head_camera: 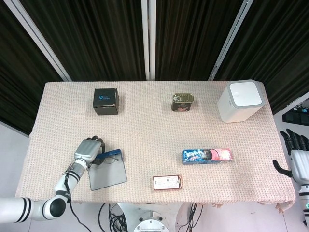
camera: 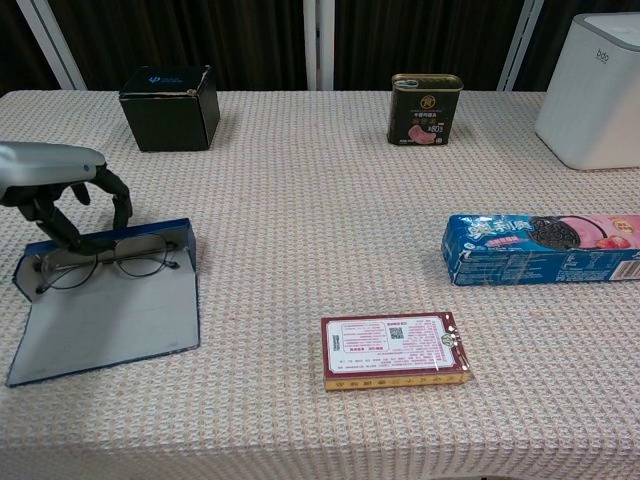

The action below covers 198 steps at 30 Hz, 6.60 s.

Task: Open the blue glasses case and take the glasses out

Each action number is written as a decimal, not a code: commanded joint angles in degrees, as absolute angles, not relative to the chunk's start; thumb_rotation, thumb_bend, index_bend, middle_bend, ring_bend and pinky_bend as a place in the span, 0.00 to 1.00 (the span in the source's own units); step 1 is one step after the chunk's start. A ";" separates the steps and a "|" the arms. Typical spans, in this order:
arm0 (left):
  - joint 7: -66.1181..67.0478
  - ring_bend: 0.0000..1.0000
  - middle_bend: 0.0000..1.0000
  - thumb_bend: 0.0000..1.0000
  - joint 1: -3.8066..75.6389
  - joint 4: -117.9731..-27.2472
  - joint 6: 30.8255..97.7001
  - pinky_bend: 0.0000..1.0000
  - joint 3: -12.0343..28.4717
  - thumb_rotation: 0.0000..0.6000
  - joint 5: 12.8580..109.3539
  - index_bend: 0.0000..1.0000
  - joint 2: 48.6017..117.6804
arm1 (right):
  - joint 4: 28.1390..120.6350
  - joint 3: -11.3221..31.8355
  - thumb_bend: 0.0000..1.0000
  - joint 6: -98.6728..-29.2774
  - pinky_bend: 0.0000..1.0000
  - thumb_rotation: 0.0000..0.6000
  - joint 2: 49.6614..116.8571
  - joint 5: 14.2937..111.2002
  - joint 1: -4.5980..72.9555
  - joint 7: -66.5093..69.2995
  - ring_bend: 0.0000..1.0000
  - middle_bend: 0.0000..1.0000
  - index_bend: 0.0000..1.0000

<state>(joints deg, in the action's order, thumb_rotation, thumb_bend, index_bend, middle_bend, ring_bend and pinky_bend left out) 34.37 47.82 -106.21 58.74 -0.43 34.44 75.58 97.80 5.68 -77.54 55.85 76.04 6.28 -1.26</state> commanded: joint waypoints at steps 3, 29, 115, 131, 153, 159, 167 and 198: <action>34.67 0.11 0.23 0.41 47.70 -106.26 59.38 0.23 -0.33 1.00 34.55 0.55 75.85 | 97.73 5.67 0.24 -77.72 0.00 1.00 55.93 76.32 6.27 -1.16 0.00 0.00 0.00; 30.69 0.11 0.25 0.47 39.46 -94.03 77.18 0.21 0.24 1.00 60.63 0.59 86.45 | 97.10 5.65 0.24 -77.75 0.00 1.00 56.36 76.77 6.39 -1.04 0.00 0.00 0.00; 31.14 0.10 0.20 0.35 24.31 -95.83 68.68 0.21 -1.78 1.00 66.48 0.47 86.82 | 96.15 5.50 0.24 -76.58 0.00 1.00 56.36 75.86 6.39 -0.34 0.00 0.00 0.00; 27.71 0.10 0.25 0.37 22.39 -94.84 71.14 0.22 -1.96 1.00 72.23 0.70 87.32 | 96.34 5.37 0.24 -76.28 0.00 1.00 56.51 75.76 6.55 -1.05 0.00 0.00 0.00; 31.43 0.10 0.22 0.37 21.89 -99.55 68.39 0.22 -4.56 1.00 75.49 0.50 86.05 | 96.02 5.34 0.24 -76.68 0.00 1.00 56.30 75.91 6.25 -0.37 0.00 0.00 0.00; 29.47 0.08 0.17 0.33 22.38 -98.62 67.24 0.22 -4.94 1.00 77.84 0.10 85.37 | 96.11 5.37 0.24 -76.65 0.00 1.00 56.24 75.99 6.30 -0.32 0.00 0.00 0.00; 29.49 0.06 0.14 0.32 22.49 -99.28 65.88 0.21 -4.85 1.00 77.06 0.02 84.46 | 96.26 5.40 0.24 -76.70 0.00 1.00 56.25 75.99 6.32 -0.52 0.00 0.00 0.00; 14.02 0.00 0.01 0.22 9.78 -99.27 93.40 0.06 2.49 1.00 84.87 0.07 66.02 | 94.42 5.58 0.24 -81.90 0.00 1.00 58.12 78.75 4.63 -0.44 0.00 0.00 0.00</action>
<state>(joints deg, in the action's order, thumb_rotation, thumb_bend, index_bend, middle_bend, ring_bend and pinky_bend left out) 16.33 11.56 -100.04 92.30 1.94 86.10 68.01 94.51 5.59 -81.82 58.02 78.70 4.70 -0.38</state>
